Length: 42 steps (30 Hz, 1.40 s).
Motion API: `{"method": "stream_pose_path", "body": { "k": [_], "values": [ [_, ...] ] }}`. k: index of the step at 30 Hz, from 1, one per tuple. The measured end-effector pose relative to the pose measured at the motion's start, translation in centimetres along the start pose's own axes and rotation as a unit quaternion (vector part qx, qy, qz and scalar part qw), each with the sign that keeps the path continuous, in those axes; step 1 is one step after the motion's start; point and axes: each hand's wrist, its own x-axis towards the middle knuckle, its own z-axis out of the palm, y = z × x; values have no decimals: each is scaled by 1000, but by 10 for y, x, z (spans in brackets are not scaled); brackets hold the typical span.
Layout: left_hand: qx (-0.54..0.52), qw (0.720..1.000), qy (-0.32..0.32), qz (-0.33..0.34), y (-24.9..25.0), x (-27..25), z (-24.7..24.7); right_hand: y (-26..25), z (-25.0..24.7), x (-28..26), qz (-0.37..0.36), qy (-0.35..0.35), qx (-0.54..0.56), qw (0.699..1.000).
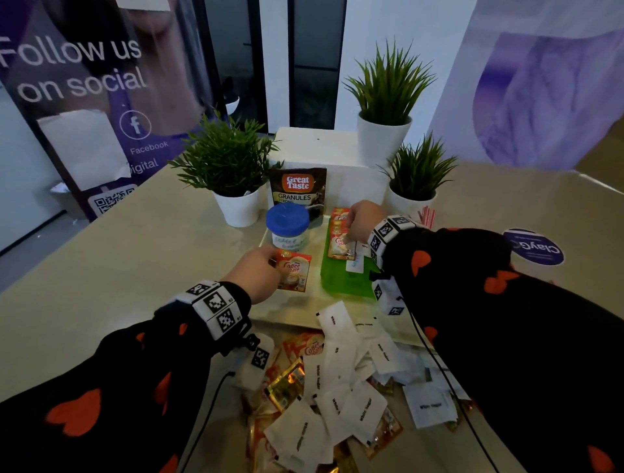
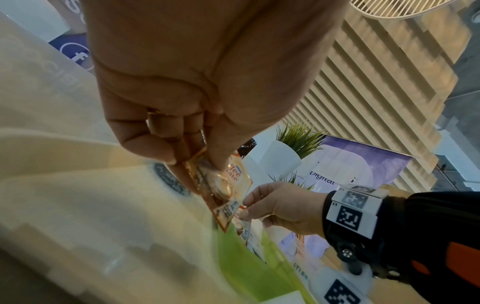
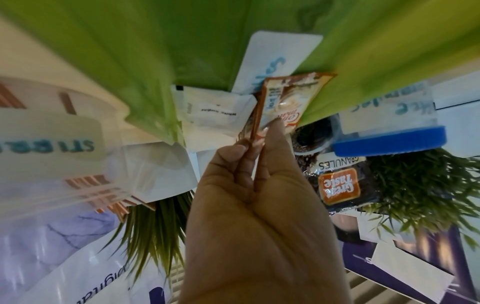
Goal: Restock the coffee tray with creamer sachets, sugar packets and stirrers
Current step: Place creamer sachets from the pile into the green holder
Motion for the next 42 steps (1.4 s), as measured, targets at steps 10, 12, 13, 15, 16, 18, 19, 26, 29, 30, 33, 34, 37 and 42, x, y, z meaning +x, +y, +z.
{"method": "stream_pose_path", "body": {
  "k": [10,12,13,15,16,18,19,26,29,30,33,34,37,42],
  "values": [
    [-12,999,6,42,28,15,18,-1,-21,-40,-44,-67,326,942],
    [-15,999,16,49,40,21,25,1,-24,-51,-56,-108,328,937],
    [-15,998,20,54,45,25,28,3,-25,-55,-61,-116,326,936],
    [-12,998,25,59,53,32,34,8,-25,-59,-59,-104,318,941],
    [-12,998,28,58,56,36,38,11,-24,-59,-50,-89,308,946],
    [3,998,36,49,59,43,44,16,-22,-59,-33,-63,282,957],
    [31,998,36,42,60,45,45,18,-21,-57,-25,-55,271,961],
    [138,989,-33,-40,43,58,51,22,-8,-37,17,-12,187,982],
    [93,993,-54,-55,38,55,50,17,-5,-31,18,-20,125,992],
    [78,994,-57,-58,37,55,50,16,-4,-30,13,-21,99,995],
    [45,995,-65,-68,34,57,50,10,3,-26,7,-11,12,1000],
    [38,994,-67,-71,34,57,50,8,5,-27,2,-6,-10,1000],
    [39,994,-77,-65,32,59,49,4,8,-29,-14,-3,-34,999],
    [54,995,-72,-51,35,54,46,3,2,-36,-22,16,-24,999]
  ]
}}
